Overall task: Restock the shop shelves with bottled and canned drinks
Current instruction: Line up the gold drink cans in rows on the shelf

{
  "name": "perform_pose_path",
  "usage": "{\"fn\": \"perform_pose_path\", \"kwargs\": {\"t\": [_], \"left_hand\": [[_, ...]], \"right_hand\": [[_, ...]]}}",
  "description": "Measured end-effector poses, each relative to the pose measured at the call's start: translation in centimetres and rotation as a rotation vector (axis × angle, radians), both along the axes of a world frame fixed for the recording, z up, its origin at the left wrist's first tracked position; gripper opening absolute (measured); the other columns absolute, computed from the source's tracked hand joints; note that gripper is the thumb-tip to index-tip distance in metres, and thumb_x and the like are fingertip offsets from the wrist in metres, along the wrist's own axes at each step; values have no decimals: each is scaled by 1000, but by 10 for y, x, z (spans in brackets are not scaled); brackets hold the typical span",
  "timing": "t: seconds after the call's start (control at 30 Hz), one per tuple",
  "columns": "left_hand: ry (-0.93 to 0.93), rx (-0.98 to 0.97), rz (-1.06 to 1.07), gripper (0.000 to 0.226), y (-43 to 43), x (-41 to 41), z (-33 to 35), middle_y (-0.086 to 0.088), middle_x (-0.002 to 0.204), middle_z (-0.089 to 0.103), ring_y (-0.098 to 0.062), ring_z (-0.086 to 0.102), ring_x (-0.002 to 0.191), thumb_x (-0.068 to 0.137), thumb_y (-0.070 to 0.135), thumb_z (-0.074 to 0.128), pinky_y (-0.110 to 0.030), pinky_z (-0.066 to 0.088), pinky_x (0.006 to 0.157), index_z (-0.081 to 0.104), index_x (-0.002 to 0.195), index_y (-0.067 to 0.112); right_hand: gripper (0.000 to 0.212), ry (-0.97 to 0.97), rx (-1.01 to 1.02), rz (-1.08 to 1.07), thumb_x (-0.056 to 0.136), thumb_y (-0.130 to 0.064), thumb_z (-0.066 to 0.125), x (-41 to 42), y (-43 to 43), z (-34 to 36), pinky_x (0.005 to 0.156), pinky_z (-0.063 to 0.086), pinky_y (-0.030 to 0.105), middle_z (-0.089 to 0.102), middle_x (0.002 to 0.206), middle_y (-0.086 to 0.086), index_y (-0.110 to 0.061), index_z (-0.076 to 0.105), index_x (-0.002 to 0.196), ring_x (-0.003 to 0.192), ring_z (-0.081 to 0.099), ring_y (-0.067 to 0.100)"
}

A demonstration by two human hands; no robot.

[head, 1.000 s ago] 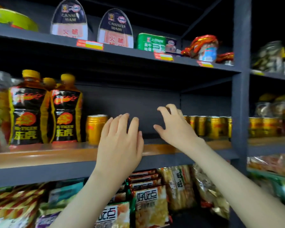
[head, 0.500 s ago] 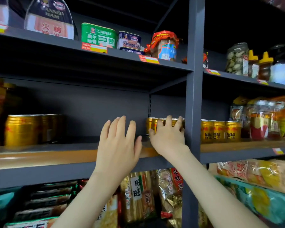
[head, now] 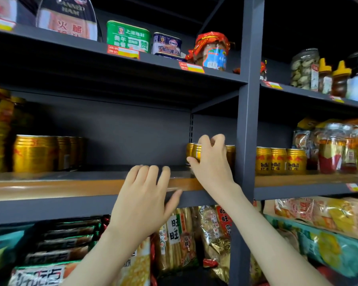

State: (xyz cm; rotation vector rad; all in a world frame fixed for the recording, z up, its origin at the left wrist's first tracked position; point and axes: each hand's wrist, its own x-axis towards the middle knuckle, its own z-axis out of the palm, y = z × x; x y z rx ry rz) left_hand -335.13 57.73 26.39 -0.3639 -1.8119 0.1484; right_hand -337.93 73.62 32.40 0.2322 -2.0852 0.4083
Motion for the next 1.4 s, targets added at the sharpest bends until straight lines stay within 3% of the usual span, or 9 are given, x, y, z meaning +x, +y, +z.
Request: {"fn": "perform_pose_path", "kwargs": {"t": [0.2,0.3,0.47,0.6,0.8,0.9,1.03,1.2,1.4], "left_hand": [[-19,6,-36,53,-1,-1,0,-13,91,64,-32,60,84,93,45,39,-44,47,85,64,110,2],[-53,20,-78,53,-1,0,1,-12,91,64,-31,61,85,92,44,36,-44,47,85,64,110,3],[-65,121,-270,54,-5,4,3,-14,106,65,-30,63,98,90,41,40,-42,48,92,59,120,1],[-52,240,-547,62,-11,20,0,-16,127,56,-29,55,118,88,34,53,-44,42,106,42,137,-3],[-442,450,-1121,89,-31,75,-47,12,143,38,-3,42,132,77,44,70,-23,41,106,17,146,26],[-613,546,-1144,89,-47,92,-98,21,136,41,8,45,125,72,36,80,-8,37,98,25,142,26],[-953,669,-1064,76,-78,109,-159,27,122,51,13,53,111,74,31,81,-5,42,84,32,131,37],[-1428,1155,-952,67,-114,132,-215,5,104,72,-8,69,94,60,47,79,-24,54,79,53,117,24],[-1549,1784,-908,52,-135,156,-236,-12,100,73,-23,71,86,73,28,73,-32,57,70,57,117,4]], "right_hand": [[46,-105,-19,43,88,-20,68,1,-7,12,70,44,18,46,128,7,-18,39,124,105,56,23],[44,-53,87,82,91,-16,65,6,-9,7,95,40,23,44,140,2,-19,47,131,129,41,22],[47,582,455,-117,78,-5,77,34,-19,12,100,42,48,61,126,20,3,62,121,128,36,36],[44,659,559,40,90,-11,63,81,-32,-3,112,33,46,46,136,11,-4,46,130,133,34,35],[64,155,133,450,85,-21,66,151,-58,-88,114,31,26,34,146,-17,-24,37,142,142,30,10],[78,-174,-76,566,78,-32,74,166,-67,-130,110,34,19,23,143,-41,-44,31,143,137,28,-9],[61,-628,-314,702,80,-41,74,163,-70,-186,106,43,31,42,137,-33,-52,43,131,130,41,-6],[52,-938,-440,853,83,-38,58,159,-86,-250,89,39,5,44,136,-34,-44,45,133,123,40,-19],[80,-1090,-262,1110,73,-71,64,145,-111,-293,107,33,14,22,150,-36,-60,23,141,141,23,-7]]}}
